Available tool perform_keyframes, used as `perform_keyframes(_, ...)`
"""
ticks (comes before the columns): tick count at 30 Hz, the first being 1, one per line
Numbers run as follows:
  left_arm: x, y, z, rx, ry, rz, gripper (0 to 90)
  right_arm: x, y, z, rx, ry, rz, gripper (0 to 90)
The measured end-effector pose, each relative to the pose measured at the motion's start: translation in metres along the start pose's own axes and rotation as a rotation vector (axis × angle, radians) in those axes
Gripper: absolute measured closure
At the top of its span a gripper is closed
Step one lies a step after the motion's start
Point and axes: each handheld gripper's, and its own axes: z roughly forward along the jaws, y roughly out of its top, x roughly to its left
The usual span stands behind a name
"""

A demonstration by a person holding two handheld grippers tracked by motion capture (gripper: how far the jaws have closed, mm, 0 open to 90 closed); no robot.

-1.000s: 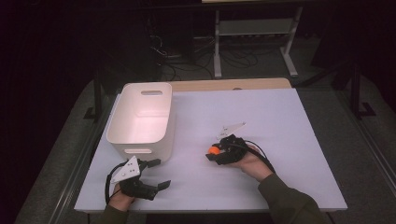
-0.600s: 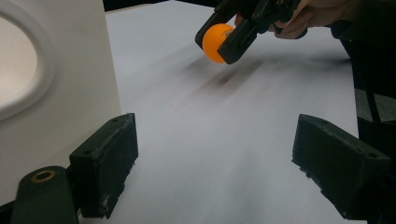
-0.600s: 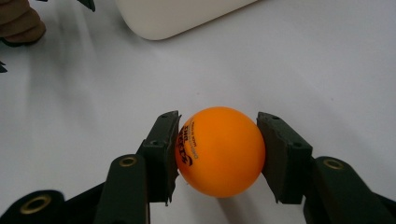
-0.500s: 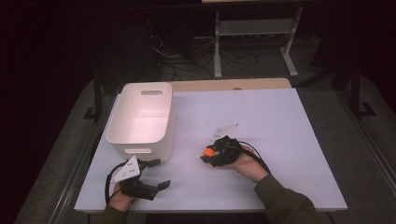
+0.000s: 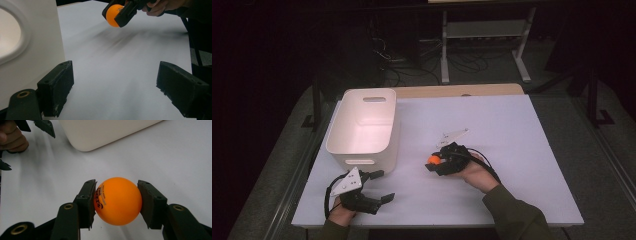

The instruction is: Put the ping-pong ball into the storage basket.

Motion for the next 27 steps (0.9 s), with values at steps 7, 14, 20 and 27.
perform_keyframes(7, 0.0, 0.0, 0.0, 0.0, 0.0, 0.001, 14.1, 0.0, 0.004, -0.003, -0.004, 0.0, -0.007, 49.5)
perform_keyframes(14, 0.0, 0.0, 0.0, 0.0, -0.001, 0.0, 14.1, 0.001, 0.011, -0.006, -0.003, 0.0, -0.016, 49.5)
perform_keyframes(20, 0.0, 0.0, 0.0, 0.001, -0.001, -0.001, 14.2, 0.002, 0.019, -0.008, -0.007, 0.003, -0.021, 49.5)
perform_keyframes(27, 0.0, 0.0, 0.0, 0.0, -0.001, 0.001, 14.1, 0.003, 0.029, -0.01, -0.013, 0.012, -0.033, 49.5)
